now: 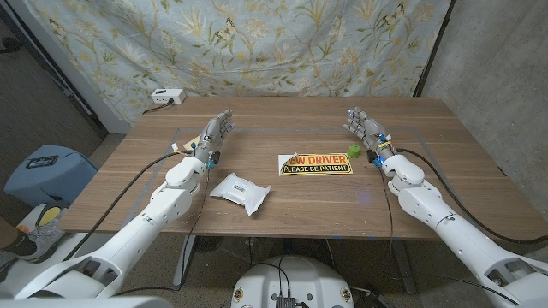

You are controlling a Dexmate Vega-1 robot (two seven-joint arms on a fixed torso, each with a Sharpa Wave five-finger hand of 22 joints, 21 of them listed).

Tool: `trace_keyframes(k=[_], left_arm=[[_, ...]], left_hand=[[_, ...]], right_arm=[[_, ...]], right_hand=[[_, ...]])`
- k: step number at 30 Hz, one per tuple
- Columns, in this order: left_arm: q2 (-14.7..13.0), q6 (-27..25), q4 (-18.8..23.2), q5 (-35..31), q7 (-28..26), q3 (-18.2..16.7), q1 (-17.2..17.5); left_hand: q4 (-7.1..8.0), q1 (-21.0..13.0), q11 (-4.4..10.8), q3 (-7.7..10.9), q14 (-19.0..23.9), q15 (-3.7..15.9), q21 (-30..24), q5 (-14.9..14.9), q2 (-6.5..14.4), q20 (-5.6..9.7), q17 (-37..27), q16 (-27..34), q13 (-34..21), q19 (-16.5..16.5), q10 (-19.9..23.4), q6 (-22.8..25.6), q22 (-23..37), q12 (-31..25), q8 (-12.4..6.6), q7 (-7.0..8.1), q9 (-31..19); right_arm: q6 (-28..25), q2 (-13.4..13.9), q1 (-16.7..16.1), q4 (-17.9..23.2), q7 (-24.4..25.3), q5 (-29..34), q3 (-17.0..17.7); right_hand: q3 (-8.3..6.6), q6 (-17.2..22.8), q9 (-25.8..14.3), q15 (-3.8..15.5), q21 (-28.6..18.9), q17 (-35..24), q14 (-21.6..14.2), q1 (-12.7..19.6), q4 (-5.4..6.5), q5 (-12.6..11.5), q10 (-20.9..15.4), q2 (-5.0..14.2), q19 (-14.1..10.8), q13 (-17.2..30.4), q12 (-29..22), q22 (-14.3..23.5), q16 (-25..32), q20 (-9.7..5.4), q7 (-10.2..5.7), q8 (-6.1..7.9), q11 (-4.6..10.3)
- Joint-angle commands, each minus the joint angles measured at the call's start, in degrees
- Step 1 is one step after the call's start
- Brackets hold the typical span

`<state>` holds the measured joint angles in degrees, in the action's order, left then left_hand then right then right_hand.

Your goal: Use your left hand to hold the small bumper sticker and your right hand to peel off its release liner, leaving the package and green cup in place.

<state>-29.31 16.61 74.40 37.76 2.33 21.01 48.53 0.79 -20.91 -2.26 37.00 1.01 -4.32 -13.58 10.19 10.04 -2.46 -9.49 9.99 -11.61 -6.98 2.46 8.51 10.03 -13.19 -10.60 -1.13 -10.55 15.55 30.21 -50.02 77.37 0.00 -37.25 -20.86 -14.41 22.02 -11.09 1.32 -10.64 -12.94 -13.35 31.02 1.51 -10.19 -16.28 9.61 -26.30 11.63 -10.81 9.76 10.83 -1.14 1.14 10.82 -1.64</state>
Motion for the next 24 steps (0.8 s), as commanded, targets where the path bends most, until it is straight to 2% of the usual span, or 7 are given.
trace_keyframes(k=[1,4,9,17,24], left_arm=[[-0.11,0.16,0.21,0.27,0.53,0.08,0.33],[-0.30,-0.07,0.42,0.27,0.57,0.12,0.47],[-0.27,0.20,0.21,0.28,0.95,0.16,0.37],[-0.26,0.29,-0.34,0.25,1.75,0.39,-0.07],[-0.39,0.56,-1.15,0.31,2.80,0.47,-0.51]], left_hand=[[-0.17,-0.57,-0.58,0.42,-0.15,-0.42,-0.24,0.41,-0.01,-0.04,-0.13,0.31,-0.29,-0.53,0.02,0.51,0.10,-0.21,-0.23,-0.04,-0.08],[-0.23,-0.60,-0.55,0.41,-0.18,-0.39,-0.20,0.41,-0.01,-0.05,-0.13,0.30,-0.29,-0.53,0.00,0.49,0.10,-0.19,-0.22,-0.03,-0.08],[-0.39,-0.68,-0.64,0.39,-0.21,-0.40,-0.11,0.43,-0.04,-0.03,-0.13,0.28,-0.29,-0.49,-0.06,0.46,0.10,-0.14,-0.20,-0.11,-0.08],[-0.60,-0.79,-0.78,0.37,-0.25,-0.52,-0.02,0.45,-0.04,-0.03,-0.13,0.26,-0.29,-0.52,-0.06,0.45,0.10,-0.11,-0.18,-0.12,-0.08],[-0.88,-1.01,-0.81,0.46,-0.33,-0.61,0.11,0.55,0.10,-0.15,-0.14,0.24,-0.28,-0.52,-0.12,0.29,0.09,-0.05,-0.11,-0.18,-0.07]], right_arm=[[-1.40,1.18,-1.66,3.24,1.48,0.41,0.15],[-1.61,1.37,-1.59,3.62,1.77,0.91,-0.03],[-3.91,2.95,-2.11,6.93,4.87,3.32,-0.34],[-6.85,7.00,-3.76,12.69,8.88,9.46,-1.16],[-9.03,9.87,-5.00,16.71,10.70,14.25,-2.03]], right_hand=[[-0.49,0.46,-0.10,-0.24,-0.28,-0.22,-0.45,0.74,-0.26,-0.32,-0.28,-0.04,-0.34,0.15,-0.34,0.18,0.51,0.04,0.09,0.29,-0.40],[-0.51,0.48,-0.10,-0.29,-0.29,-0.22,-0.47,0.77,-0.38,-0.31,-0.29,-0.10,-0.30,0.15,-0.36,0.18,0.57,0.05,0.18,0.31,-0.52],[-0.44,0.53,-0.09,-0.81,-0.31,-0.08,-0.43,0.97,-0.97,-0.28,-0.27,-0.69,-0.20,0.15,-0.41,0.18,0.63,0.39,0.39,0.36,-0.97],[-0.31,0.48,-0.08,-1.01,-0.34,0.16,-0.29,1.32,-1.87,-0.25,-0.05,-1.55,-0.08,0.15,-0.39,0.19,0.63,0.69,0.54,0.37,-1.22],[-0.46,-0.06,-0.07,-1.20,-0.37,0.49,-0.24,2.24,-3.14,-0.34,0.13,-2.26,0.00,0.14,-0.39,0.18,0.60,1.07,0.56,0.21,-1.43]])
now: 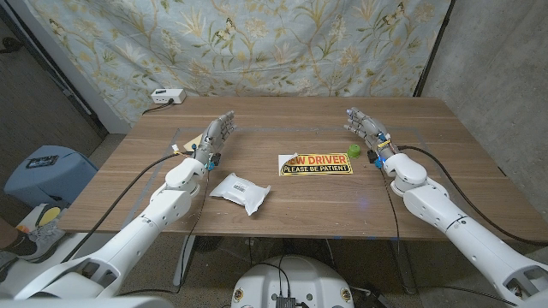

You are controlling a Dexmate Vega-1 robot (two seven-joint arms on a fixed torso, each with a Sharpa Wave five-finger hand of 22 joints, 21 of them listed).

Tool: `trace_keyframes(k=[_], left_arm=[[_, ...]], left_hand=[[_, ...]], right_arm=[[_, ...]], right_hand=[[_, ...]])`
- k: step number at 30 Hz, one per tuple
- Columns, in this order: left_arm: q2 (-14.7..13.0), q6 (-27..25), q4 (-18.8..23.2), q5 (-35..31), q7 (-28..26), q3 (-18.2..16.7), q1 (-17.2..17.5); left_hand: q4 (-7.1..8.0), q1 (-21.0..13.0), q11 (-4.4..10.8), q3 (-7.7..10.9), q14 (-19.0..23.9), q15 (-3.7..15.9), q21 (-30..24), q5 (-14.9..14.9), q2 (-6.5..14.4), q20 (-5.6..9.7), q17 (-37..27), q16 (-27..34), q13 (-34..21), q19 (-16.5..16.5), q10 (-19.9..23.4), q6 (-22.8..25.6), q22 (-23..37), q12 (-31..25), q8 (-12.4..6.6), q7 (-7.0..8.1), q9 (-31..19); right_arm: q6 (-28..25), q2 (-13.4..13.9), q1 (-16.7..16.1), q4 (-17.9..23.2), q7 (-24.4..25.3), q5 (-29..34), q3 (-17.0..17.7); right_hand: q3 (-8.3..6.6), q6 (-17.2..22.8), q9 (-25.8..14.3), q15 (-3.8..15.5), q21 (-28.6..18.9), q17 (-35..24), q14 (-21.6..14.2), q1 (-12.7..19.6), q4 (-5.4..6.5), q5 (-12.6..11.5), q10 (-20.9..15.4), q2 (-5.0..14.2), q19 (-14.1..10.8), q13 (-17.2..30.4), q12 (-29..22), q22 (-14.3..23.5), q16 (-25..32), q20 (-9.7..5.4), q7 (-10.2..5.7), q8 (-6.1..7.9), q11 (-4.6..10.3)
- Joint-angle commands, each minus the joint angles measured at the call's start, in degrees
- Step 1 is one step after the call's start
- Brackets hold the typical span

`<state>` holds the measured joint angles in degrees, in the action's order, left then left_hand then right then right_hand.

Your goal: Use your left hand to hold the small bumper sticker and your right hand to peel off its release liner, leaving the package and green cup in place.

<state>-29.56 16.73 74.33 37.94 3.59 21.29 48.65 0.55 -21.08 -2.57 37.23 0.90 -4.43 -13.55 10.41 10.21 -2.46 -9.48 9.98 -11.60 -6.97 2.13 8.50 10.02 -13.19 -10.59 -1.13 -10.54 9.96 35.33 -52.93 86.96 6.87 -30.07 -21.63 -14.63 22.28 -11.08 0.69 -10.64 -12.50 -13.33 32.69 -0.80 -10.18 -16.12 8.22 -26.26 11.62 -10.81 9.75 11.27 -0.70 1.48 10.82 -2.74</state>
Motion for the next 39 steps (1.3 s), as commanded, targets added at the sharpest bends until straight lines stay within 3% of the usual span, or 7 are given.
trace_keyframes(k=[1,10,19,29,39], left_arm=[[-0.12,0.51,-1.18,0.19,1.66,0.17,-0.69],[-0.36,0.94,-2.41,0.54,3.29,0.05,-1.34],[-0.65,0.95,-2.95,0.60,3.90,-0.01,-1.52],[-1.04,0.32,-2.94,0.39,4.01,0.20,-1.50],[-0.99,-0.18,-3.06,0.43,3.81,0.29,-1.56]], left_hand=[[-0.74,-0.96,-0.52,0.33,-0.26,-0.48,0.11,0.40,0.04,-0.14,-0.16,0.22,-0.29,-0.53,0.11,0.30,0.10,0.00,-0.13,-0.15,-0.07],[-1.90,-2.00,-0.41,1.01,-0.51,-0.59,0.47,1.00,0.19,-0.34,-0.15,0.15,-0.23,-0.38,-0.08,-0.36,0.04,0.18,0.08,-0.10,-0.02],[-2.73,-2.62,-0.44,1.29,-0.55,-0.57,0.63,1.32,0.00,-0.32,-0.14,0.15,-0.18,-0.44,-0.16,-0.56,0.01,0.27,0.10,-0.17,0.01],[-4.10,-3.65,-0.47,1.70,-0.57,-0.56,0.86,1.78,-0.29,-0.44,-0.13,0.16,-0.12,-0.54,-0.17,-0.79,-0.04,0.36,0.07,-0.14,0.04],[-5.84,-4.96,-0.40,2.11,-0.65,-0.65,1.15,2.31,-0.62,-0.52,-0.13,0.16,-0.06,-0.59,-0.19,-1.00,-0.08,0.45,0.00,-0.27,0.06]], right_arm=[[-3.91,5.01,-2.13,7.65,4.07,7.65,-1.40],[-6.00,7.90,-0.54,10.73,4.60,17.11,-4.28],[-4.18,8.42,1.19,9.95,5.32,25.76,-6.55],[-5.48,10.14,2.37,11.55,5.34,34.54,-8.34],[-4.48,10.99,3.81,11.37,6.00,43.31,-10.21]], right_hand=[[-0.27,-0.48,-0.07,-0.59,-0.38,0.15,-0.25,0.81,-1.17,-0.37,0.03,-1.05,-0.03,0.14,-0.39,0.19,0.15,0.74,0.32,0.17,-0.32],[-0.39,-1.18,-0.06,-0.60,-0.36,0.44,0.03,1.74,-2.47,-0.41,0.43,-1.71,0.19,0.12,-0.32,0.18,0.07,1.03,0.26,0.02,-0.16],[-0.77,-1.11,-0.04,-0.01,-0.72,0.80,-0.83,3.40,-4.39,-0.40,-0.07,-2.38,-0.75,0.10,-0.60,0.12,0.42,0.95,0.31,0.24,0.11],[-0.75,-1.72,-0.04,0.09,-0.70,0.98,-0.91,4.15,-5.44,-0.26,-0.03,-3.20,-0.87,0.10,-0.59,0.09,0.41,1.03,0.17,0.09,0.09],[-0.56,-4.27,-0.12,0.85,-0.43,1.22,-0.72,5.55,-7.35,-0.19,1.63,-5.02,-0.50,0.16,-0.13,0.05,0.31,0.92,0.32,-0.33,1.15]])
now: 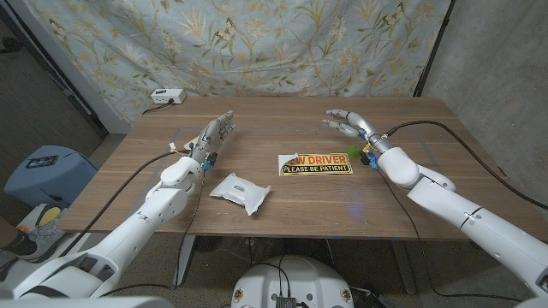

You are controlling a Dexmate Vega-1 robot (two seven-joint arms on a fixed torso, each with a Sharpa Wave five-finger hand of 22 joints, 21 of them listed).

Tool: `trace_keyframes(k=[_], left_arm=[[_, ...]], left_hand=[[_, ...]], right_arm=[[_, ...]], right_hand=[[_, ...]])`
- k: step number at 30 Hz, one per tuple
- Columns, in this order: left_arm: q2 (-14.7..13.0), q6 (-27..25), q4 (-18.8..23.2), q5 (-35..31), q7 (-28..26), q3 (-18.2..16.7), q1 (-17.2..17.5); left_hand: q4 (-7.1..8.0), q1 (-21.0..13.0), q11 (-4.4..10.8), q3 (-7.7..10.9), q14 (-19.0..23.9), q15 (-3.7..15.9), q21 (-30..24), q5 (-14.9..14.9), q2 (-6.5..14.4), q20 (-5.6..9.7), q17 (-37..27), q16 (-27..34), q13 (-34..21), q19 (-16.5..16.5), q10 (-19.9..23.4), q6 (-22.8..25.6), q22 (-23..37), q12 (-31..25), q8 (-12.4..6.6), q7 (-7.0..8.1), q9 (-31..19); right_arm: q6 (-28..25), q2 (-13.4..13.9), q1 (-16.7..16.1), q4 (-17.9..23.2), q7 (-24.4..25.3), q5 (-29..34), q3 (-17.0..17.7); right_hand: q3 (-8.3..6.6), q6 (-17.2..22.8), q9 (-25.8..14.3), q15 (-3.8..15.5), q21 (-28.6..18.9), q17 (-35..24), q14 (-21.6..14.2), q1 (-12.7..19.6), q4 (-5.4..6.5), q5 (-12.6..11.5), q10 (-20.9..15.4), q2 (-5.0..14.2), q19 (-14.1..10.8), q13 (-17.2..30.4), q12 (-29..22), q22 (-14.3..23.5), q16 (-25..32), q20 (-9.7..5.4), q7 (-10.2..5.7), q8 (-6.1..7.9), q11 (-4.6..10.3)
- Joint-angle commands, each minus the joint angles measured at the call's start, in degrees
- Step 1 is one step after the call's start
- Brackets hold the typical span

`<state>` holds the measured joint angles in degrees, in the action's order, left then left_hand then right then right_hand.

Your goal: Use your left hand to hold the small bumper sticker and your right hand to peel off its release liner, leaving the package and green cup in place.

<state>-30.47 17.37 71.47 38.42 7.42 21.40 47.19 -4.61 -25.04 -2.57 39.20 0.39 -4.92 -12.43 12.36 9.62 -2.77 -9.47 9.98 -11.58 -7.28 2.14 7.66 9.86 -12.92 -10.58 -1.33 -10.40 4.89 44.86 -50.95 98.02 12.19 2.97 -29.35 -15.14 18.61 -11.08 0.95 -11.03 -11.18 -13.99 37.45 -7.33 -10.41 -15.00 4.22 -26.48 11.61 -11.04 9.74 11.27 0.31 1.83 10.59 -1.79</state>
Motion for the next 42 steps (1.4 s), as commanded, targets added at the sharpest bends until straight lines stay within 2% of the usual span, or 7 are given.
trace_keyframes(k=[1,16,23,29,30,36,42], left_arm=[[-0.11,-1.00,-0.13,-0.09,-0.22,0.18,-0.08],[0.07,-1.28,-0.45,0.05,-0.11,0.29,-0.18],[-0.03,-1.79,-0.21,0.04,-0.37,0.39,0.03],[-0.16,-2.01,-0.13,0.20,-0.17,0.38,0.17],[-0.14,-1.90,-0.27,0.31,0.08,0.37,0.17],[-0.37,-2.52,0.05,0.21,-0.20,0.50,0.37],[-0.36,-2.70,-0.15,0.28,0.25,0.69,0.31]], left_hand=[[-0.77,-1.07,-0.42,0.15,-0.14,-0.16,0.03,0.39,-0.04,-0.22,-0.14,0.16,-0.07,-0.32,-0.21,-0.16,0.08,0.19,-0.02,-0.06,-0.09],[-2.07,-2.03,-0.56,0.22,-0.11,-0.19,0.26,0.73,-0.19,-0.26,-0.16,0.20,-0.04,-0.40,-0.16,-0.26,0.11,0.24,-0.07,-0.11,-0.09],[-2.40,-2.28,-0.52,0.17,-0.10,-0.22,0.30,0.81,-0.20,-0.32,-0.17,0.21,-0.03,-0.48,-0.12,-0.24,0.12,0.24,-0.09,-0.06,-0.10],[-2.62,-2.46,-0.54,0.11,-0.14,-0.23,0.35,0.87,-0.17,-0.30,-0.18,0.21,-0.04,-0.52,-0.13,-0.28,0.14,0.26,-0.09,-0.03,-0.10],[-2.65,-2.48,-0.53,0.10,-0.10,-0.20,0.36,0.87,-0.17,-0.26,-0.18,0.23,-0.04,-0.50,-0.12,-0.27,0.14,0.26,-0.10,-0.02,-0.10],[-2.81,-2.63,-0.57,0.05,-0.10,-0.26,0.41,0.92,-0.13,-0.34,-0.19,0.23,-0.04,-0.51,-0.11,-0.23,0.15,0.26,-0.12,-0.07,-0.11],[-2.99,-2.81,-0.67,-0.04,-0.08,-0.20,0.46,0.98,-0.07,-0.33,-0.20,0.25,-0.05,-0.54,-0.08,-0.17,0.17,0.26,-0.15,-0.06,-0.12]], right_arm=[[0.75,1.75,2.01,0.32,0.64,11.37,-2.70],[4.48,3.61,3.78,-0.72,0.16,22.92,-5.18],[6.61,3.28,4.28,-1.97,1.76,27.18,-6.15],[9.08,2.70,5.03,-3.59,5.00,31.49,-7.04],[9.40,2.55,5.09,-3.84,5.50,31.92,-7.13],[10.36,1.96,5.67,-4.95,7.76,35.30,-7.94],[13.03,0.52,7.39,-8.88,12.96,39.23,-9.62]], right_hand=[[-0.02,-0.67,-0.12,0.62,0.01,-0.07,-0.03,0.95,-1.00,0.00,0.60,-1.26,-0.16,0.17,0.11,0.06,0.28,-0.07,-0.03,-0.07,0.14],[0.40,-1.43,-0.25,1.88,0.06,0.16,0.02,2.38,-2.36,-0.64,1.67,-4.20,-0.08,0.28,0.18,0.03,0.15,-0.45,-0.41,0.26,1.09],[0.56,3.05,-0.57,2.08,0.16,0.01,0.44,3.12,-2.39,-1.73,2.69,-5.99,0.20,0.43,0.16,0.03,0.08,-0.77,0.20,2.27,0.86],[0.13,6.11,-0.66,2.50,0.22,-0.07,1.67,5.12,-2.73,-2.99,5.55,-7.17,0.41,0.44,0.70,0.00,-0.23,-1.25,-0.62,3.25,1.36],[0.03,7.04,-0.67,2.52,0.24,-0.10,2.00,5.54,-2.71,-3.28,6.14,-7.41,0.49,0.44,0.70,0.00,-0.27,-1.31,-0.63,3.52,0.82],[-0.24,9.31,-0.66,2.56,0.24,-0.19,2.53,6.80,-2.73,-4.08,7.46,-8.19,0.54,0.41,0.67,-0.02,-0.24,-1.58,-1.77,4.09,0.94],[-0.67,13.48,-0.63,3.39,-0.09,-0.33,2.07,8.72,-2.66,-5.43,7.29,-9.30,-0.47,0.34,-0.04,-0.04,0.27,-2.21,-3.11,5.19,1.55]])
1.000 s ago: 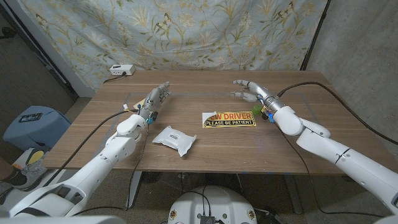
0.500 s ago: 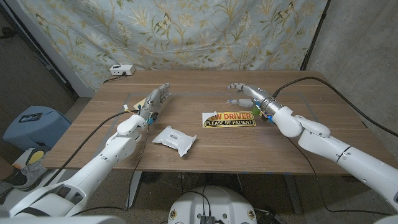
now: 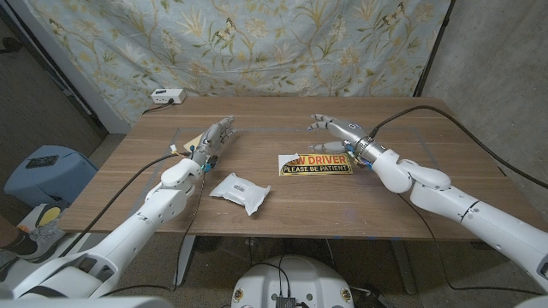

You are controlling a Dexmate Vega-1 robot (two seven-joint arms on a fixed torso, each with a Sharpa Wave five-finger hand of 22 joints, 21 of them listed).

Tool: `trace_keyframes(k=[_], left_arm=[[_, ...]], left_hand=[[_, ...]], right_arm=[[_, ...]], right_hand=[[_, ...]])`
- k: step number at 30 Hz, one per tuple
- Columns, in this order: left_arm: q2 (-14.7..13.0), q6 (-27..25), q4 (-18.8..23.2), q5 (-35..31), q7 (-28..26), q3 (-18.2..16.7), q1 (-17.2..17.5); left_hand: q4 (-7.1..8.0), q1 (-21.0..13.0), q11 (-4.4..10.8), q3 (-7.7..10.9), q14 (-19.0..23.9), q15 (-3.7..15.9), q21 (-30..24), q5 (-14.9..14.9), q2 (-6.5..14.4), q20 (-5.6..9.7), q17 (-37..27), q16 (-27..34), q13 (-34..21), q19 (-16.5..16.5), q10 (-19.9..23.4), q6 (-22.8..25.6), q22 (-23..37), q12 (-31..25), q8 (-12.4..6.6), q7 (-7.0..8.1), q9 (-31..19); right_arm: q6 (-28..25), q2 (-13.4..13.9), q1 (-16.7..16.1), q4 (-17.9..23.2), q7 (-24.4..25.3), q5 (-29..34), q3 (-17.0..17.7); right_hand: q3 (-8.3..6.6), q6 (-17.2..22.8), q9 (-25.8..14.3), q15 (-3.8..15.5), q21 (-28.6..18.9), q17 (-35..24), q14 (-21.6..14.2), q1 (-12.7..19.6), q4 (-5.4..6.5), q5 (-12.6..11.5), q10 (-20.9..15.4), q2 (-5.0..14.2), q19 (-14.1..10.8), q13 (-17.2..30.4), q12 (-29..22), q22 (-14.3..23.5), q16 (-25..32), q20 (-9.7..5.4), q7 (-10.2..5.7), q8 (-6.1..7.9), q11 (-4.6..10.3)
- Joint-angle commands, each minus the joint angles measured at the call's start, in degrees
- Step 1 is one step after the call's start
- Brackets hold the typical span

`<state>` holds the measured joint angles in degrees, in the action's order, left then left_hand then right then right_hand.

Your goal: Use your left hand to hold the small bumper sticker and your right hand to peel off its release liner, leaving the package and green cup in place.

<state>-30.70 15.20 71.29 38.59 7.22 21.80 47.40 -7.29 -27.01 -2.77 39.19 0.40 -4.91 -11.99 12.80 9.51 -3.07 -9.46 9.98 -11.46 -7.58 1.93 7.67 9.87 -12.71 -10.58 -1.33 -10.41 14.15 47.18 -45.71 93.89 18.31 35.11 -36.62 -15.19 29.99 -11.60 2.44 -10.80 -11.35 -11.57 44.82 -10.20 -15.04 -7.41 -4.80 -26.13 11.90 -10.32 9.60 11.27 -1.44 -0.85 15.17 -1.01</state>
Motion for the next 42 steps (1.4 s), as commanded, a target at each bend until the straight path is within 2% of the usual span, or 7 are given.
trace_keyframes(k=[1,5,15,27,42], left_arm=[[-0.20,-0.71,0.15,0.01,0.29,0.33,0.13],[-0.29,-0.65,-0.13,-0.01,0.73,0.40,-0.06],[-0.41,-0.81,-0.57,-0.25,0.78,0.40,-0.70],[-0.48,-1.43,-0.73,-0.23,0.82,0.56,-0.78],[-1.03,-2.23,0.29,-0.36,0.09,0.49,-0.32]], left_hand=[[-0.33,-0.87,-0.49,-0.05,-0.09,-0.20,0.03,0.54,0.06,-0.05,-0.21,0.25,-0.18,-0.22,0.12,-0.13,0.16,0.06,-0.17,-0.07,-0.12],[-0.40,-0.95,-0.54,-0.10,-0.13,-0.23,0.05,0.57,0.08,-0.02,-0.21,0.24,-0.18,-0.26,0.11,-0.13,0.16,0.06,-0.18,-0.03,-0.12],[-0.56,-1.13,-0.48,-0.21,-0.10,-0.17,0.11,0.62,0.12,-0.04,-0.22,0.26,-0.20,-0.26,0.12,-0.14,0.18,0.07,-0.17,0.01,-0.13],[-0.72,-1.33,-0.46,-0.40,-0.09,-0.22,0.16,0.68,0.15,-0.03,-0.22,0.28,-0.22,-0.29,0.11,-0.22,0.19,0.08,-0.15,-0.04,-0.14],[-0.83,-1.53,-0.48,-0.63,-0.12,-0.16,0.21,0.74,0.21,-0.10,-0.23,0.28,-0.24,-0.35,0.10,-0.26,0.21,0.08,-0.14,-0.01,-0.15]], right_arm=[[4.29,-2.08,2.49,-5.50,7.85,7.64,-2.64],[5.19,-2.75,3.55,-7.21,10.15,9.40,-3.65],[6.77,-3.97,5.36,-10.67,13.29,11.35,-6.01],[8.91,-6.25,8.31,-15.78,17.22,13.23,-9.33],[11.51,-9.38,12.58,-23.44,22.30,14.55,-13.68]], right_hand=[[-0.70,2.90,-0.09,2.24,-0.42,-0.19,-0.61,1.68,0.23,-1.05,-0.48,-0.50,-1.16,0.04,-0.89,0.10,0.39,-0.57,-0.61,0.81,0.91],[-0.97,5.59,-0.07,2.68,-0.58,-0.28,-1.51,2.71,0.33,-1.80,-1.55,-0.96,-2.05,-0.01,-1.38,0.10,0.75,-0.96,-1.08,1.51,1.62],[-1.36,10.28,0.01,3.15,-0.57,-0.43,-1.96,3.91,0.62,-2.82,-2.38,-1.44,-2.80,-0.09,-1.63,0.12,0.87,-1.15,-2.76,2.71,2.25],[-1.89,15.15,0.22,3.35,-0.41,-0.56,-1.95,5.36,0.67,-3.81,-2.81,-1.79,-3.12,-0.21,-1.63,0.12,0.78,-1.35,-6.06,3.82,2.81],[-2.43,18.38,0.42,4.12,-0.44,-0.69,-2.64,6.67,0.71,-4.64,-4.33,-1.89,-3.65,-0.32,-2.04,0.12,1.01,-1.70,-6.65,4.36,3.71]])
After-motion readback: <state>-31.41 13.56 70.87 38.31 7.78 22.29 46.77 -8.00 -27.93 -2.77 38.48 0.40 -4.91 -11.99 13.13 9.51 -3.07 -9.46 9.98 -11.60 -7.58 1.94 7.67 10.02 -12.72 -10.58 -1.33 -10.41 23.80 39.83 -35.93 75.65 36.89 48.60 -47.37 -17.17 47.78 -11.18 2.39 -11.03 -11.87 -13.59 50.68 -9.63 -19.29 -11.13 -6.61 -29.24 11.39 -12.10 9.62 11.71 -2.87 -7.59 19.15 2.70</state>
